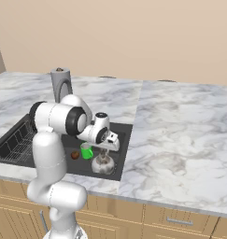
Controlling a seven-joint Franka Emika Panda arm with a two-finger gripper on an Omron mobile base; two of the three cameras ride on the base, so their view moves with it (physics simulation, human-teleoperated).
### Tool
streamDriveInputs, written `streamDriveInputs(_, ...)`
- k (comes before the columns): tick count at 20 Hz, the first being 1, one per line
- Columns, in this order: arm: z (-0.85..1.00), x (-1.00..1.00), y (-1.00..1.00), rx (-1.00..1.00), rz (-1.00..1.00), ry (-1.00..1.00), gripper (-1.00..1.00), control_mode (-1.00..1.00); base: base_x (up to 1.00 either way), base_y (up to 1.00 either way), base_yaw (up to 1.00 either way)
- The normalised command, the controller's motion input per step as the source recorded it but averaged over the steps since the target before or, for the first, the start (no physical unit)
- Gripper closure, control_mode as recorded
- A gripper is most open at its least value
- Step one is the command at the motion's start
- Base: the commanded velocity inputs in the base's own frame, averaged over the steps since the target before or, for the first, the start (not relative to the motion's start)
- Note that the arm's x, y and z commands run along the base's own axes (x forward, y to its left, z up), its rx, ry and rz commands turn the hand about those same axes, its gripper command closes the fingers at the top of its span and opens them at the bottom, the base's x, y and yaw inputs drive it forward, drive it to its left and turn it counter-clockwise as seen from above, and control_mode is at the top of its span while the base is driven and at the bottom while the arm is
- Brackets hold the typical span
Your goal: Pick the kettle and mug and place them in the sink. Then turn on the water.
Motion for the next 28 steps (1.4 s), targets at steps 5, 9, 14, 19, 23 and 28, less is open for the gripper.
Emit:
streamDriveInputs(5,-0.25,0.1,0.0,0.02,0.0,0.13,1.0,-1.0,0.0,0.0,0.0)
streamDriveInputs(9,-0.27,0.1,0.0,0.03,0.0,0.16,1.0,-1.0,0.0,0.0,0.0)
streamDriveInputs(14,-0.21,0.03,0.0,0.03,0.0,0.12,1.0,-1.0,0.0,0.0,0.0)
streamDriveInputs(19,0.01,-0.25,0.0,0.0,-0.01,0.0,-1.0,-1.0,0.0,0.0,0.0)
streamDriveInputs(23,0.25,-0.38,0.0,0.0,-0.04,0.0,-1.0,-1.0,0.0,0.0,0.0)
streamDriveInputs(28,0.61,-0.32,-0.01,0.02,-0.04,0.0,-1.0,-1.0,0.0,0.0,0.0)
